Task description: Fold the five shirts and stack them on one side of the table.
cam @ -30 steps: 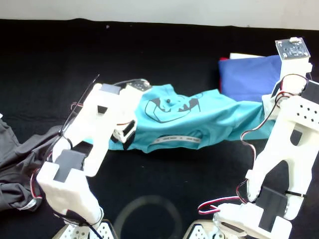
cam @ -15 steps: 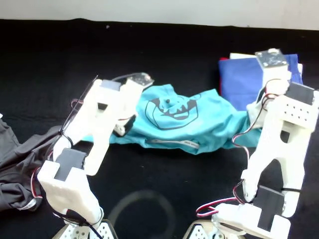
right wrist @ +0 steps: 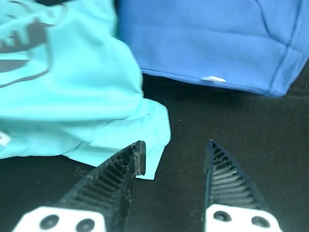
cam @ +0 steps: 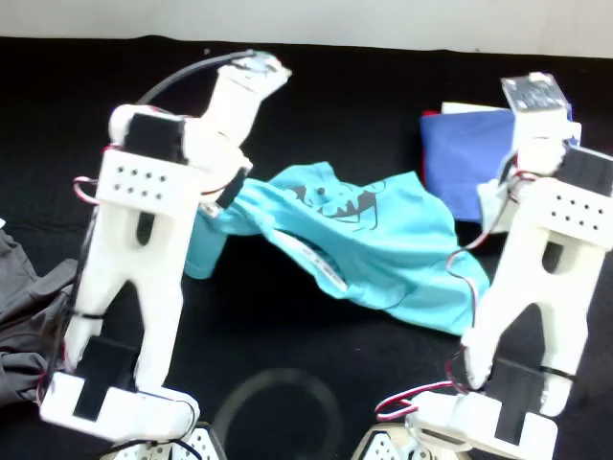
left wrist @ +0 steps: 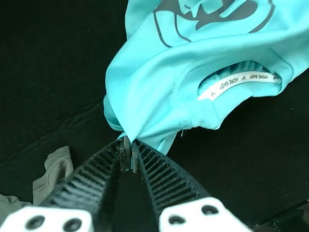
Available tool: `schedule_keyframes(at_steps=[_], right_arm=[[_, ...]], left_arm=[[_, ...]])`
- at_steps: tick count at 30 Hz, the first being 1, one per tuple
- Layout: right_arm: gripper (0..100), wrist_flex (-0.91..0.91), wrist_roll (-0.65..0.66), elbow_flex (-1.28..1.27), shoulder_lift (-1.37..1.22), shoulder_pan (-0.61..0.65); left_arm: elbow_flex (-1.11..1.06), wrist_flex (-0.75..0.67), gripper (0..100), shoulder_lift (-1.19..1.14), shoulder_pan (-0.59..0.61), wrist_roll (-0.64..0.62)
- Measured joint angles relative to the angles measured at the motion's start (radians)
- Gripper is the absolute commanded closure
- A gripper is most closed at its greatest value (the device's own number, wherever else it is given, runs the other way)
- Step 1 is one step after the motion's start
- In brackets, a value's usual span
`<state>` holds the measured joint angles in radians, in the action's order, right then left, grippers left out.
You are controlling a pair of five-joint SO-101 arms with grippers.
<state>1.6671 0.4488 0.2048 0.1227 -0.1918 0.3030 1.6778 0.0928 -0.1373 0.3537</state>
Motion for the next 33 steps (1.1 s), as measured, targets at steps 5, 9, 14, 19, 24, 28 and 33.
schedule_keyframes(at_steps=[5,9,14,19,24,28,33], right_arm=[[79.4,0.078,-0.04,0.167,0.0,0.038],[79.4,0.084,-0.043,0.199,0.0,0.002],[79.4,0.084,-0.043,0.199,0.0,-0.094],[79.4,0.086,-0.043,0.199,0.0,-0.121],[80.5,0.086,-0.043,0.199,0.0,-0.117],[82.1,0.086,-0.043,0.12,0.071,-0.035],[82.1,0.086,-0.043,-0.11,0.252,0.187]], left_arm=[[0.075,0.0,99,0.031,-0.16,0.0],[0.195,0.0,99,0.031,-0.341,0.0],[0.227,0.0,83,0.026,-0.48,0.0],[0.157,0.003,81,-0.058,-0.499,0.0],[0.149,0.003,82,-0.075,-0.41,0.0],[0.14,0.003,82,-0.046,-0.218,0.0],[0.13,0.049,82,-0.017,0.16,0.0]])
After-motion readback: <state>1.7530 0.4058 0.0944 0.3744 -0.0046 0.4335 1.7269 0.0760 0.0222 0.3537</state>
